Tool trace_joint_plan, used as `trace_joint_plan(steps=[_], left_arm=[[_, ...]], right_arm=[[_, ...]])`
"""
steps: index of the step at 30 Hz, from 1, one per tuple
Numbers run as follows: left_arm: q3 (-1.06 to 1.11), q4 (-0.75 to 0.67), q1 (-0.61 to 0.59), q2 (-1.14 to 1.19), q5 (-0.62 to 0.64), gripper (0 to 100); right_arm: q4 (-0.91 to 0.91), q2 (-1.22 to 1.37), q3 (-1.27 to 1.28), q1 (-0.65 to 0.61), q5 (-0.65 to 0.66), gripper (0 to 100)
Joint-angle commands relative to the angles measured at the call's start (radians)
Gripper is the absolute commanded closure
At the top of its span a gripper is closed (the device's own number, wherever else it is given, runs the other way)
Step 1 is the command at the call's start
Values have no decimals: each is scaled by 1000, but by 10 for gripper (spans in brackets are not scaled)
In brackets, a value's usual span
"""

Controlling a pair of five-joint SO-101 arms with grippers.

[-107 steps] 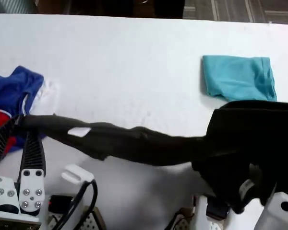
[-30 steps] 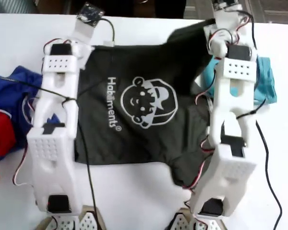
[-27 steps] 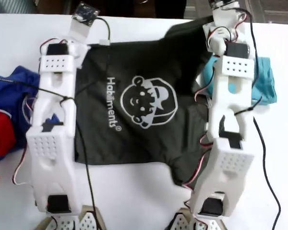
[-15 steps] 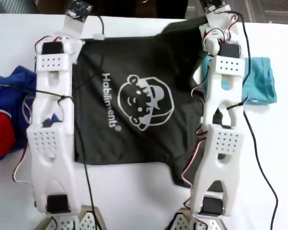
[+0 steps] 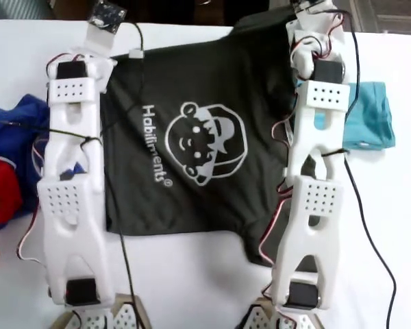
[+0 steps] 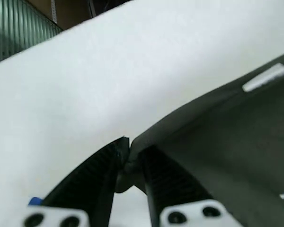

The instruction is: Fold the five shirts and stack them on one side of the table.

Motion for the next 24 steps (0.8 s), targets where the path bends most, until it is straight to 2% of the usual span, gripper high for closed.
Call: trace_joint_plan(steps=[1, 16, 24], left_arm=[[28, 5, 20, -17, 8, 975], [104, 6, 26, -15, 8, 975], [104, 17, 58, 55, 5, 975]], right_arm=[[-45, 22, -8, 7, 11, 979], [-38, 148, 0, 4, 11, 979], [84, 189, 21, 2, 9, 979]])
